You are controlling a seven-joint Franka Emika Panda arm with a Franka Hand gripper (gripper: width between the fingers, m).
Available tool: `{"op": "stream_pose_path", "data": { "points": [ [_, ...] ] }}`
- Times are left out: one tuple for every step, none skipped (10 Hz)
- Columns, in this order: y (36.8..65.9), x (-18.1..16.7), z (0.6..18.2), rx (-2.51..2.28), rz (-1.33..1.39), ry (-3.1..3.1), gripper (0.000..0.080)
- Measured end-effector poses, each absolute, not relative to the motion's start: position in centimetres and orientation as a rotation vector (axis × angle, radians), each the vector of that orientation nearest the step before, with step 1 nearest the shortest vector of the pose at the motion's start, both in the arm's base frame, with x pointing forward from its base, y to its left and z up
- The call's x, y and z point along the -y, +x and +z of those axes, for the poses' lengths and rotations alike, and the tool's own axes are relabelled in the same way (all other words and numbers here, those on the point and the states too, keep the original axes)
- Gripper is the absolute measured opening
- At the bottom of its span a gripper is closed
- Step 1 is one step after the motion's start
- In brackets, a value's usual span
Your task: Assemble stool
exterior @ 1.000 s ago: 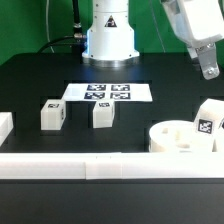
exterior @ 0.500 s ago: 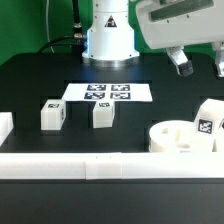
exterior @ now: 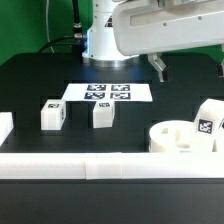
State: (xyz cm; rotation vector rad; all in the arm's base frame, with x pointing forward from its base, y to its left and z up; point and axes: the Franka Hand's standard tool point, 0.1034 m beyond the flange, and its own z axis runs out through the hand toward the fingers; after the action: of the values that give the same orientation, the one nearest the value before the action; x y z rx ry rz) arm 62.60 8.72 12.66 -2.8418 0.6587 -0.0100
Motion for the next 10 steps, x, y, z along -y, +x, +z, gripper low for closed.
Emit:
{"op": "stream_pose_path", "data": {
  "points": [
    [62.8,-8.2,12.6,-0.62,-0.13,-2.855,0.0649],
    [62.4,-8.1,12.4,-0.528,-0.132,-2.879,0.0649],
    [62.5,-8.0,12.4,-0.454,-0.142,-2.894,0.0649],
    [62.5,-8.0,12.3,-0.356,-0.153,-2.911,0.0649],
    [62.5,-7.9,12.3,-0.3,-0.159,-2.92,0.0649],
    [62.2,-7.0,11.8,-0.242,-0.178,-2.934,0.0649],
    [61.4,-5.1,11.1,-0.175,-0.194,-2.95,0.0649],
    [60.4,-2.3,10.4,-0.092,-0.2,-2.965,0.0649],
    [60.0,-0.3,9.8,-0.09,-0.221,-2.979,0.0649],
    [59.8,0.5,9.5,-0.095,-0.241,-2.99,0.0649]
  ]
}}
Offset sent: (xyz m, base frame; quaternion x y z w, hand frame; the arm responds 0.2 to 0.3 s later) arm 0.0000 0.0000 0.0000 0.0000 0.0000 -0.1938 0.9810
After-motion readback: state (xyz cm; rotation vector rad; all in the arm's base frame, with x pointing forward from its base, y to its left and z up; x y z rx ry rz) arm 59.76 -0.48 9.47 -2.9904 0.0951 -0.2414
